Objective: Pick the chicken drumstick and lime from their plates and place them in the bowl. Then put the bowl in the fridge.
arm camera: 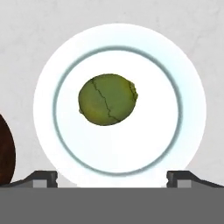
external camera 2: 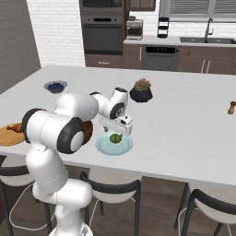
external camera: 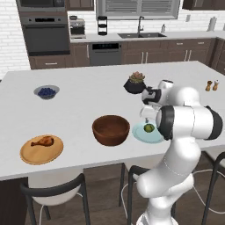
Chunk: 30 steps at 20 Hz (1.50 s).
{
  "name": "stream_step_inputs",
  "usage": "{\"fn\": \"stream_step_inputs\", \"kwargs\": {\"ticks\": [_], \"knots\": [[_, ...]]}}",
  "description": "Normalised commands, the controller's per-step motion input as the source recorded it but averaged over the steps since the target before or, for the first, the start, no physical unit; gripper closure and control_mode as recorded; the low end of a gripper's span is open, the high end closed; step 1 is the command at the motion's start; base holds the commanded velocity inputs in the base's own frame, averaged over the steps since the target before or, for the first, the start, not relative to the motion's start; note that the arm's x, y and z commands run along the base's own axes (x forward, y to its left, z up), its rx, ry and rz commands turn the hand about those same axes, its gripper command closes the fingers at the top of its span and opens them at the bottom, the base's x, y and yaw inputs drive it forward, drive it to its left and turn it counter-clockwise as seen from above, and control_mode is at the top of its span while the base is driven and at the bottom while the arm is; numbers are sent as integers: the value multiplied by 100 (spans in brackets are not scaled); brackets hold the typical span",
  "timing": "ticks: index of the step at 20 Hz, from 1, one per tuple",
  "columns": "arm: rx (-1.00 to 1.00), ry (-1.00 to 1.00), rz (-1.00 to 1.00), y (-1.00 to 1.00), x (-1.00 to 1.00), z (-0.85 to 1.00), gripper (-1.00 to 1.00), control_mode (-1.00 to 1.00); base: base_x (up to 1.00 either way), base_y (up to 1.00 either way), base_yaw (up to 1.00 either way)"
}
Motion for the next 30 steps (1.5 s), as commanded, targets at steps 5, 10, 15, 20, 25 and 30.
{"fn": "stream_step_inputs", "kwargs": {"ticks": [5,10,15,20,25,30], "knots": [[-2,-11,0,0,40,-44,-100,-100,0,0,0],[-4,-4,0,0,27,-40,-100,-100,0,0,0],[-2,-2,0,0,17,-31,-100,-100,0,0,0],[-1,0,0,0,7,-13,100,-100,0,0,0],[0,0,0,8,-18,48,100,-100,0,0,0],[-1,0,0,51,-38,100,100,-100,0,0,0]]}}
